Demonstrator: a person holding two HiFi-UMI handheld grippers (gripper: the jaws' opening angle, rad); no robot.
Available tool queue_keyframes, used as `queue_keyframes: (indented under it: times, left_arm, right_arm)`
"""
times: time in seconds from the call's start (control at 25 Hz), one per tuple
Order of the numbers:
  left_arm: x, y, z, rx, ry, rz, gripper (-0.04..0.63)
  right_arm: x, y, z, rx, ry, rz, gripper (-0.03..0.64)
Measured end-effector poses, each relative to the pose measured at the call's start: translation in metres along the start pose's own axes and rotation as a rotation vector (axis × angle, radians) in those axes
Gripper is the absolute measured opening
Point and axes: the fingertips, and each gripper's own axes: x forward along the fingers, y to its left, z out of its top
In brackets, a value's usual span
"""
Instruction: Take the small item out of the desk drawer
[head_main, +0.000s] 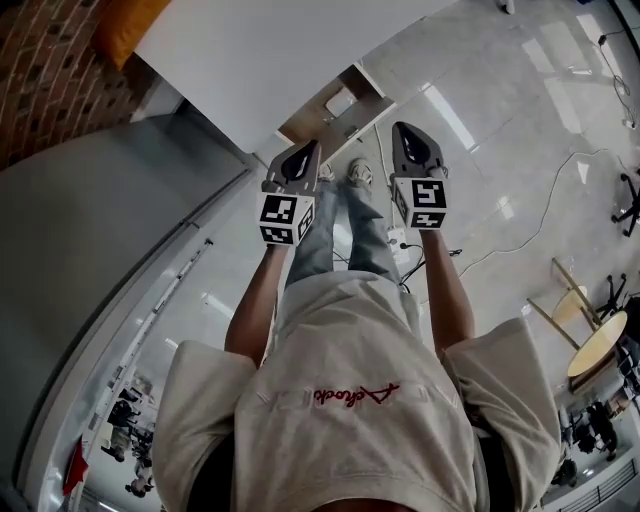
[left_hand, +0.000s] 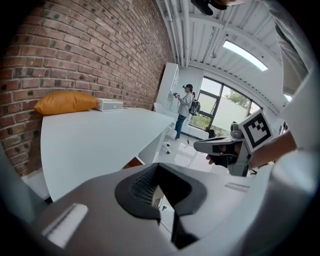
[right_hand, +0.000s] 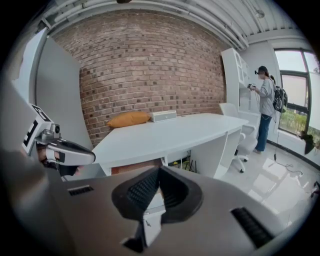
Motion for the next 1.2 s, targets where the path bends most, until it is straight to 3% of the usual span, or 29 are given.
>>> queue_keyframes:
  times: [0.52, 0.92, 1.2]
  left_arm:
    - [0.016, 0.013, -0.091, -0.043, 0.075, 0.015, 0.009]
    - [0.026, 0.021, -0.122, -0.038, 0.077, 0.037, 0.009]
    - [0.045, 0.027, -0.125, -0.001, 0.085, 0.018, 0.009]
  right_arm:
    - [0.011, 0.02, -0.106, 0.063, 0.111, 0.027, 0.011]
    - [0.007, 0.022, -0.152, 0.08, 0.119, 0.026, 0.012]
    - [0.002, 0.023, -0.161, 0.085, 0.123, 0.031, 0.012]
